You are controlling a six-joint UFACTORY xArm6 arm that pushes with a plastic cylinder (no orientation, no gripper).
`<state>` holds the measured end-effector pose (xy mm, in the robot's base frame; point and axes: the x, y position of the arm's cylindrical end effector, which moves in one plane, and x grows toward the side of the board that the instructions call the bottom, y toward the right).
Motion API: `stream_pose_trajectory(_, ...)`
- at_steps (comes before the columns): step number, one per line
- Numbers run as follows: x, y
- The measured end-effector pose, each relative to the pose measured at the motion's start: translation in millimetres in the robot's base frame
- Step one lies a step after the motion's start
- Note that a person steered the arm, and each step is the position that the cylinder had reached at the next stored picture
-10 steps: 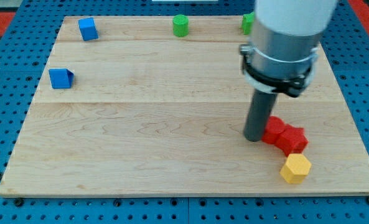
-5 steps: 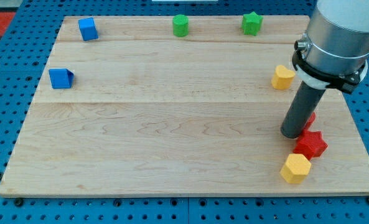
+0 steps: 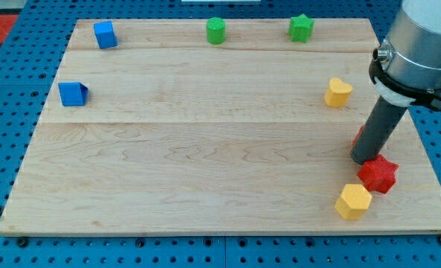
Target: Push the red blocks to the top right of the yellow hexagon
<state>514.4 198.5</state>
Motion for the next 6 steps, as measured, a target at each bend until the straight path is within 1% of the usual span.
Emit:
stream_pose_trajectory(3,0,11)
stream_pose_trajectory(6,-24,9)
